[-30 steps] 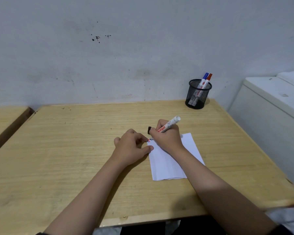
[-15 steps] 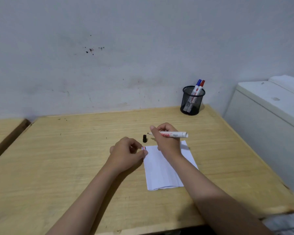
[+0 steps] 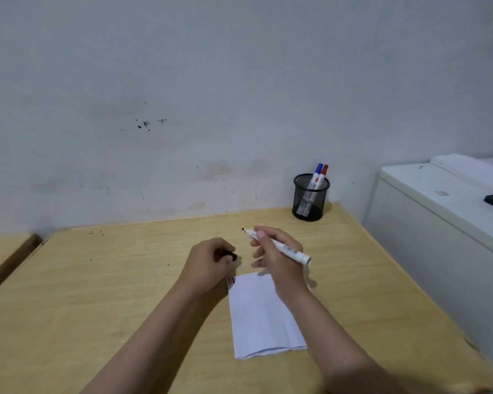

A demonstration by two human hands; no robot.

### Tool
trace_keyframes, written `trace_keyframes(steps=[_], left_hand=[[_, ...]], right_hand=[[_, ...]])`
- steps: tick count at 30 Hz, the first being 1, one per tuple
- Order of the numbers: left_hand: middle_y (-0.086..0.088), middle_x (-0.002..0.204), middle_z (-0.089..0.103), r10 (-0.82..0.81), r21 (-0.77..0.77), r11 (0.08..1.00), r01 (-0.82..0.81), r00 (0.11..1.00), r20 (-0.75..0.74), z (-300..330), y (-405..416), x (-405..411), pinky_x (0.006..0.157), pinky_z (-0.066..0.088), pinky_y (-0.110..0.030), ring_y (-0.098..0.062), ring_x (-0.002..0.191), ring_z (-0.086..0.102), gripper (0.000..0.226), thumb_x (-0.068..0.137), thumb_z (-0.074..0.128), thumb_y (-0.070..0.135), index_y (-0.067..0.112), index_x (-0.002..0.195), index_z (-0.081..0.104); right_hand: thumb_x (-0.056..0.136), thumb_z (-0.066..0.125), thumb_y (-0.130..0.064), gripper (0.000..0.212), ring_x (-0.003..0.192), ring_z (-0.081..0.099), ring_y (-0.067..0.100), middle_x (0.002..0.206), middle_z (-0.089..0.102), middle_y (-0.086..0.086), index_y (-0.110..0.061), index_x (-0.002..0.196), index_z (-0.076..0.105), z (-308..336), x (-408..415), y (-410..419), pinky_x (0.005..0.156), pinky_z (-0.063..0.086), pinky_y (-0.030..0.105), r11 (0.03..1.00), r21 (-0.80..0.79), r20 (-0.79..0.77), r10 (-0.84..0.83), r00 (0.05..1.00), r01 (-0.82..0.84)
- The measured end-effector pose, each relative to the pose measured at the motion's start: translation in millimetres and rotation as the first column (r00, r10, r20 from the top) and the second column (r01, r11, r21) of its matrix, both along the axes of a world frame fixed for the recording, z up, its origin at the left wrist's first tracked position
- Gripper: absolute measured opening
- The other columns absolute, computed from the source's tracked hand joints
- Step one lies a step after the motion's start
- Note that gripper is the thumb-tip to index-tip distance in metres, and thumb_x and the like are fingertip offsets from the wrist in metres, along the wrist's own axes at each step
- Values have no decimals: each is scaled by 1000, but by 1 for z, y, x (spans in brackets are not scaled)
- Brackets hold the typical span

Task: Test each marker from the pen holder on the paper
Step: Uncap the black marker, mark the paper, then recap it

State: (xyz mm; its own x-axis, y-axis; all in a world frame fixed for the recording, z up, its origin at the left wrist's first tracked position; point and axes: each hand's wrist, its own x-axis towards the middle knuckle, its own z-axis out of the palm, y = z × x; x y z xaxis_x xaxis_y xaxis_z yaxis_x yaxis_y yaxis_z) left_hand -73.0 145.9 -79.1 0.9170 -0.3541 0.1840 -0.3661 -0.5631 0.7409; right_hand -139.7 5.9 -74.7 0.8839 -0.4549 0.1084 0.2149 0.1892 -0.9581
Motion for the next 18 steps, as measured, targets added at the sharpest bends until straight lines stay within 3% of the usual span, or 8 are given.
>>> trace_keyframes(steps=[3,8,13,18], left_hand=[[-9,82,71,-28,-371,928,-38,985,-171,14,13,-7,73,49,-24,-13,74,66,19,82,62,-1,16,83,70],[-2,76,71,-205,-645,764,-16,942,-266,34,23,-29,76,54,-22,-12,73,67,21,84,58,-4,13,85,70],[0,73,71,-316,-733,680,9,906,-282,48,22,-49,78,57,-20,-9,71,67,20,86,53,-5,9,88,68],[-4,76,70,-377,-715,694,85,889,-261,55,28,-65,77,56,-21,-13,73,67,20,85,54,-6,8,88,68]], right_hand=[[86,62,-7,11,54,56,16,66,69,7,-12,84,72,19,-10,-5,49,50,30,1000,-12,105,12,994,-10],[82,63,-4,7,46,51,22,59,69,9,-2,75,63,42,-34,-6,45,47,27,982,-170,178,118,977,-87],[82,63,1,16,50,58,19,58,69,4,-8,70,64,49,-48,-3,42,44,24,956,-278,145,140,980,-95],[81,66,-1,13,61,69,11,60,70,-2,-8,71,66,56,-60,2,42,44,27,923,-361,81,173,982,-132]])
